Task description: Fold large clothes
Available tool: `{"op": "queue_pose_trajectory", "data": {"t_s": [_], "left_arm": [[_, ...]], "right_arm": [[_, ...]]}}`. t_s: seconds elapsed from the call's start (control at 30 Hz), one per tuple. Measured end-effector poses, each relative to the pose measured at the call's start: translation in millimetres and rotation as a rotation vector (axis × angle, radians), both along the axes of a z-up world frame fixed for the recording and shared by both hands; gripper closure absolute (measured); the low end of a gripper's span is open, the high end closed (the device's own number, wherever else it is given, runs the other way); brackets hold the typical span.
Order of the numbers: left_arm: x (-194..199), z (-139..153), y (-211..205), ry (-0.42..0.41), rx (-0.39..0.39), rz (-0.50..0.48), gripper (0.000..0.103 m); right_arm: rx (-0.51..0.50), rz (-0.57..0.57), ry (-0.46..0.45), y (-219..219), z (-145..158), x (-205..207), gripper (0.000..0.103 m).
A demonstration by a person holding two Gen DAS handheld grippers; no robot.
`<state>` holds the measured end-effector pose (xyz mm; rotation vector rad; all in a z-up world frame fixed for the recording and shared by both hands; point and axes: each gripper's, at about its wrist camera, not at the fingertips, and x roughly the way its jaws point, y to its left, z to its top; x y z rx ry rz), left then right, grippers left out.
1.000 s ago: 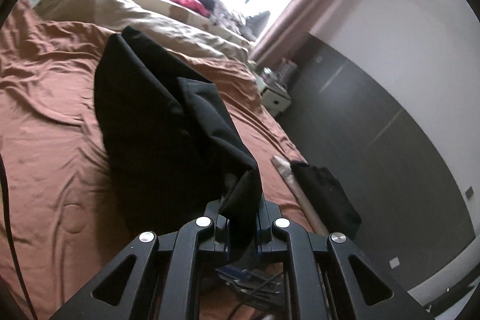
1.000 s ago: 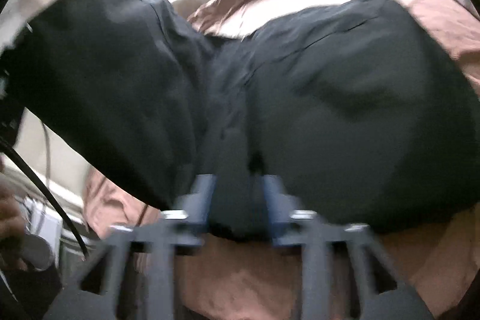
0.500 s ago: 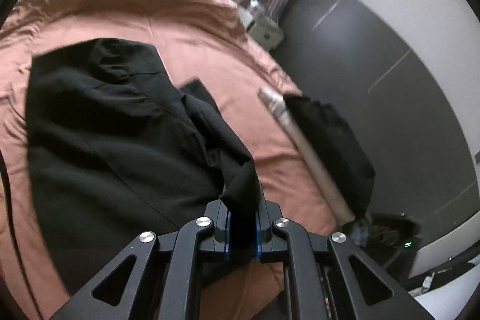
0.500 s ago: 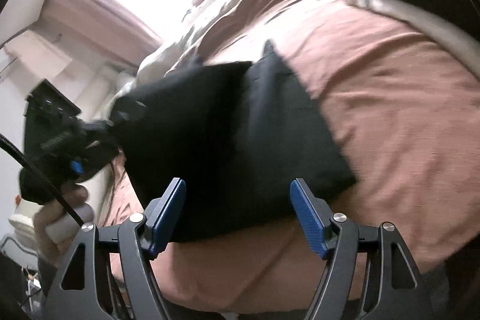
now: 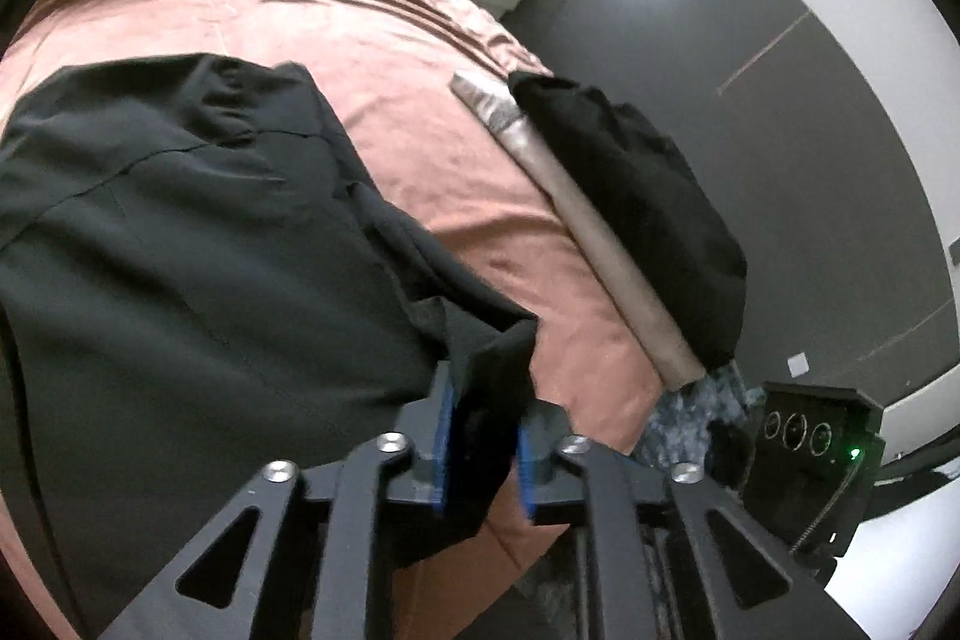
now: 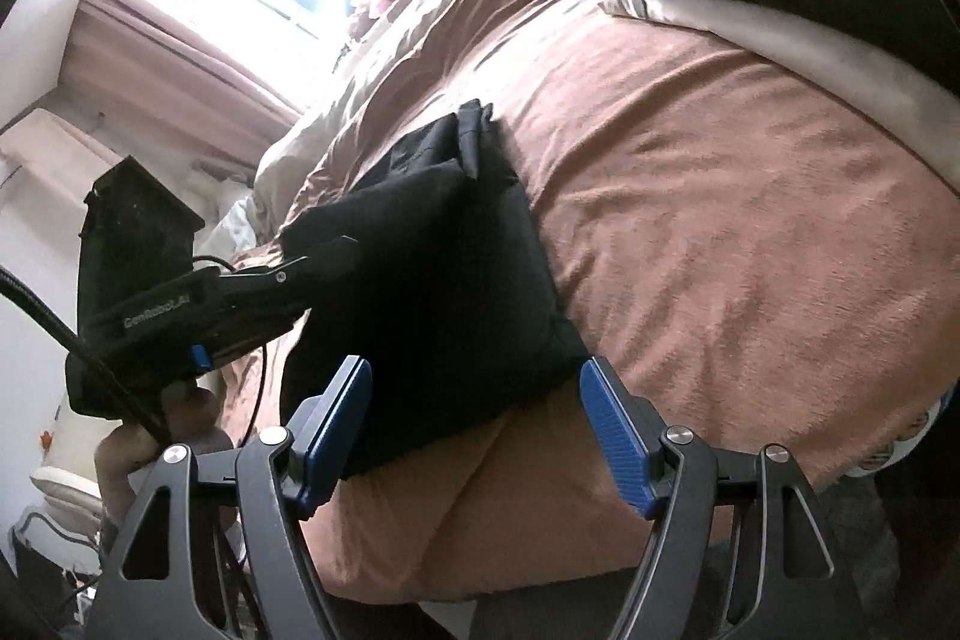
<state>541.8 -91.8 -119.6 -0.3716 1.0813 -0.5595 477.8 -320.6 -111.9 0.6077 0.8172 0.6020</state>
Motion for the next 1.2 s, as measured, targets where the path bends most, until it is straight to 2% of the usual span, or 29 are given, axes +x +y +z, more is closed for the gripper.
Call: {"op": "queue_pose_trajectory", "data": {"t_s": [0.03, 0.1, 0.2, 0.37, 0.57, 0.63, 0.67, 0.7, 0.77, 0.9, 1.03, 1.07, 1.1, 1.2], "left_arm": [[1.1, 0.9, -1.0, 0.014, -0.025, -0.012, 0.071], [-1.2, 6.6, 1.2, 0.018, -0.077, -0.035, 0.049], [-12.7, 24.5, 10.6, -0.043, -0.066, -0.014, 0.034], [-27.1, 37.5, 45.4, -0.082, -0.025, 0.061, 0.033], [-53.2, 22.6, 110.7, -0.073, 0.079, 0.233, 0.034], [-63.9, 14.0, 130.4, -0.064, 0.122, 0.287, 0.033], [-69.6, 8.7, 140.2, -0.055, 0.138, 0.314, 0.033], [-75.5, 2.8, 150.0, -0.044, 0.148, 0.341, 0.033], [-86.8, -8.4, 168.2, -0.021, 0.170, 0.396, 0.033], [-95.3, -32.8, 188.0, 0.032, 0.166, 0.459, 0.034], [-98.2, -52.6, 183.3, 0.077, 0.134, 0.454, 0.034], [-98.7, -52.9, 180.3, 0.075, 0.122, 0.450, 0.038], [-99.1, -51.9, 175.2, 0.069, 0.104, 0.439, 0.048], [-99.6, -45.2, 163.6, 0.049, 0.120, 0.425, 0.051]], "right_arm": [[0.000, 0.001, 0.005, -1.4, 0.2, 0.0, 0.032], [0.010, 0.008, 0.003, -1.9, 2.9, 0.3, 0.032], [0.017, 0.018, -0.005, 3.9, 6.3, 5.7, 0.031], [0.035, 0.068, -0.009, 27.2, 4.5, 17.8, 0.031], [0.012, 0.060, -0.011, 51.4, 4.4, 38.7, 0.031], [-0.006, 0.046, -0.016, 54.6, 5.4, 48.3, 0.042], [-0.015, 0.044, -0.012, 55.9, 4.6, 53.4, 0.054], [-0.016, 0.045, 0.002, 57.3, 2.0, 58.9, 0.061], [0.002, 0.068, 0.013, 60.0, -0.6, 66.4, 0.065], [0.005, 0.086, -0.004, 60.7, -5.0, 67.7, 0.089], [0.020, 0.068, -0.018, 52.3, -10.3, 59.8, 0.096], [0.021, 0.063, -0.019, 50.2, -11.6, 57.2, 0.097], [0.020, 0.056, -0.020, 47.4, -13.9, 53.9, 0.098], [-0.003, 0.026, -0.014, 34.9, -23.9, 45.6, 0.100]]}}
